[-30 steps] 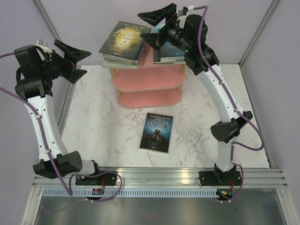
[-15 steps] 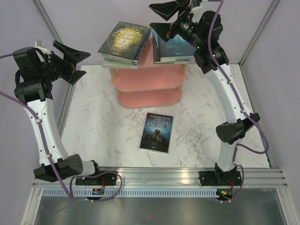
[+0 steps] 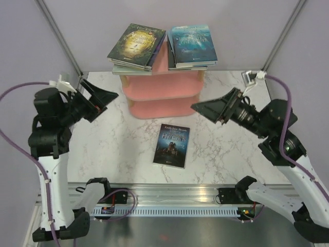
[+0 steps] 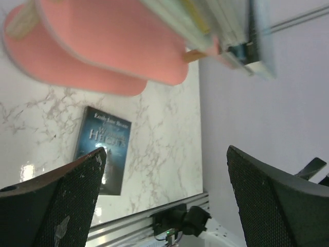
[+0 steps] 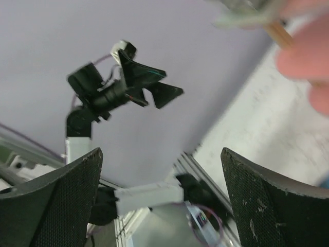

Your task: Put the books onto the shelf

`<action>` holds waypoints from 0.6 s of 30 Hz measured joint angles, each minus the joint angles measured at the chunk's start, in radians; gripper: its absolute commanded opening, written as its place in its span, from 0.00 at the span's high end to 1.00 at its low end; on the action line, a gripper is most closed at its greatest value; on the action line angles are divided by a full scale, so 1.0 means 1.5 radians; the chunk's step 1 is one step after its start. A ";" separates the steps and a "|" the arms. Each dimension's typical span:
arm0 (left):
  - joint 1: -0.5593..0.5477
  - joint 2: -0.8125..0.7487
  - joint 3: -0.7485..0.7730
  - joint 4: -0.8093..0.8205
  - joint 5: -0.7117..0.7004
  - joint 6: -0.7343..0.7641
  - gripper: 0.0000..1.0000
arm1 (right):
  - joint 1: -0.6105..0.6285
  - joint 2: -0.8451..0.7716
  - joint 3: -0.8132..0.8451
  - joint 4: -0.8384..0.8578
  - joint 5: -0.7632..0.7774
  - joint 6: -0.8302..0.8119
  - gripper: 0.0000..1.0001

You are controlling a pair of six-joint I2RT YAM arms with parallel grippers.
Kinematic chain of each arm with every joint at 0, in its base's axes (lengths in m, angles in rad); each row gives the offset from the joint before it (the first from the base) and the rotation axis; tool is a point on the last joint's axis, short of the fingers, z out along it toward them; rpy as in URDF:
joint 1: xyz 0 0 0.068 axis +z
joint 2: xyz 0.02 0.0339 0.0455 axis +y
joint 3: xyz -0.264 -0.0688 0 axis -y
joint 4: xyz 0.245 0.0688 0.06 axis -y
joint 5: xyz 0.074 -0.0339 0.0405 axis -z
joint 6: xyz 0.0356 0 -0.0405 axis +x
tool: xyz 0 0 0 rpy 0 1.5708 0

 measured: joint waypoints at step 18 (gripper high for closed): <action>-0.260 0.189 -0.593 0.317 -0.022 0.001 0.00 | -0.053 0.046 -0.595 -0.121 0.137 0.016 0.04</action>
